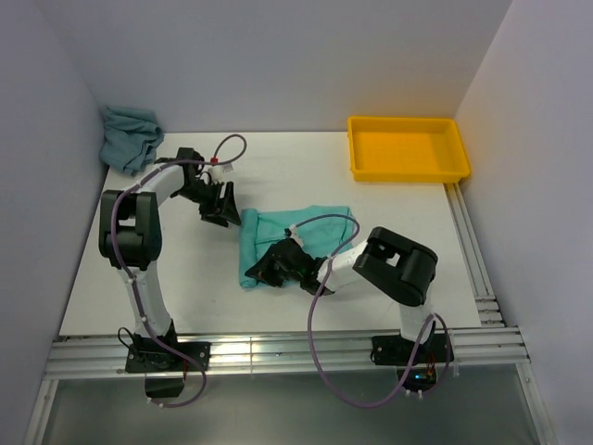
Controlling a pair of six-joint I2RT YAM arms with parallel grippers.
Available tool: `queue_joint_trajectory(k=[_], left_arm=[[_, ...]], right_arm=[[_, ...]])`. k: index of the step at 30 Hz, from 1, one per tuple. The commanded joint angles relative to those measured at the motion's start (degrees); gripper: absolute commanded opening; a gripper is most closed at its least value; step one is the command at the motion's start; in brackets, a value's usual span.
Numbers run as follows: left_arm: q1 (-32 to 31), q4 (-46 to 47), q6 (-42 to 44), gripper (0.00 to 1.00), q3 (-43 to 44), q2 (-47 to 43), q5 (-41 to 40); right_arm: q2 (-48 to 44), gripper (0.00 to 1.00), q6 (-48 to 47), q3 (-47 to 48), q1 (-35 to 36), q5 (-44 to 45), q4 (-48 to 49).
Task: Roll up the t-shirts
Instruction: Roll the tshirt
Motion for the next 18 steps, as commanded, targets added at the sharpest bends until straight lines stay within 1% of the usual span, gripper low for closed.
queue_joint_trajectory(k=[1,3,4,6,7,9,10,14,15,17,18], left_arm=[[0.4,-0.3,3.6,0.65,-3.5,-1.0,5.7],[0.4,2.5,2.6,0.65,-5.9,-0.8,6.7],[0.4,3.3,2.3,0.65,-6.4,-0.2,7.0],[0.4,6.0,0.3,0.64,-7.8,1.0,7.9],[0.4,6.9,-1.3,0.64,-8.3,1.4,8.3],[0.4,8.9,-2.6,0.62,-8.9,2.7,9.7],[0.4,9.6,-4.9,0.61,-8.9,3.1,9.8],[0.2,12.2,-9.6,0.54,-9.2,2.7,6.8],[0.2,12.2,-10.0,0.49,-9.0,1.8,5.4],[-0.6,11.5,-10.6,0.42,-8.5,1.1,0.4],[-0.9,11.1,-10.5,0.37,-7.9,0.6,-1.1]], right_arm=[[3.1,0.2,4.8,-4.0,-1.7,-6.3,16.2],[4.5,0.2,6.1,-4.6,-2.1,-7.4,19.9],[5.9,0.2,7.5,-5.1,-2.1,-7.9,23.4],[8.2,0.2,9.6,-5.5,-2.2,-9.3,26.7],[9.0,0.2,10.4,-6.2,-2.2,-9.7,30.7],[11.1,0.2,12.5,-6.7,-2.2,-10.7,34.5],[11.7,0.2,12.9,-7.3,-2.2,-10.7,37.0],[12.3,0.2,13.3,-7.9,-2.0,-11.1,38.0],[11.5,0.22,12.5,-7.9,-2.0,-10.8,37.4],[9.8,0.25,10.5,-6.6,-1.7,-10.0,30.0],[7.5,0.29,9.1,-5.7,-1.2,-9.3,25.7]])
